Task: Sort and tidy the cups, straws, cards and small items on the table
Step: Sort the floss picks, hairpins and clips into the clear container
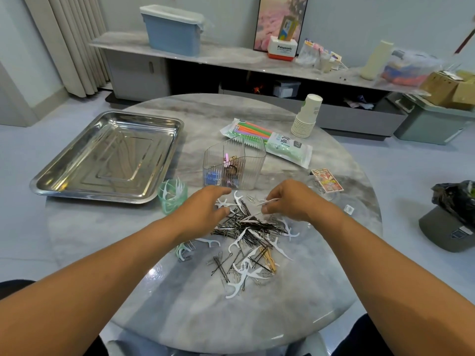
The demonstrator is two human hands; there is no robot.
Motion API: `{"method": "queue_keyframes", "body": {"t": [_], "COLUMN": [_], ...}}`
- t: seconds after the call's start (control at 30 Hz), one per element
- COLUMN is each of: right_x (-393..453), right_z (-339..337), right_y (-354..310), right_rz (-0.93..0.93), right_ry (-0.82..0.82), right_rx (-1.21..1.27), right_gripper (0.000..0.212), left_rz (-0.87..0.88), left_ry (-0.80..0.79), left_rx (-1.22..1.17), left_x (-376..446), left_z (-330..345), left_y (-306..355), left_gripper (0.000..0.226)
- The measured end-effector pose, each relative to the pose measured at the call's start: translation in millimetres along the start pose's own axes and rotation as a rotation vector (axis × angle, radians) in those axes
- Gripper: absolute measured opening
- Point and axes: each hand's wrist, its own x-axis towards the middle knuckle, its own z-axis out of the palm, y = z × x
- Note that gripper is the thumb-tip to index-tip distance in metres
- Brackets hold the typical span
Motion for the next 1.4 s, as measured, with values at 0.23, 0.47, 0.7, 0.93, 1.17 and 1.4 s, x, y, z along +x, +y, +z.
{"method": "queue_keyframes", "body": {"t": [0.23,0.47,0.7,0.93,1.17,1.4], "right_x": [-2,-4,-6,-2,-10,-14], "right_z": [-3,14,26,19,25,31], "right_y": [-5,-23,-35,-30,-41,-46], "right_rz": [-0.010,0.067,0.145,0.231,0.102,0.058], "right_ry": [-0.013,-0.199,-0.303,-0.150,-0.260,-0.247], "right_rx": [0.400,0.775,0.939,1.013,0.984,0.991], "right_gripper": [0.018,0.020,0.030,0.026,0.023,0.022], "left_rz": [-0.116,-0.305,-0.312,-0.404,-0.429,-0.318], "left_ry": [-0.040,-0.138,-0.116,-0.079,-0.087,-0.103], "left_rx": [-0.487,-1.120,-1.005,-1.095,-1.129,-1.103], "left_x": [-3,-7,-8,-3,-7,-11], "left_z": [-5,-3,-3,-11,-2,7], "left_y": [17,33,29,23,29,35], "left_gripper": [0.053,0.048,0.035,0.018,0.021,0.025]}}
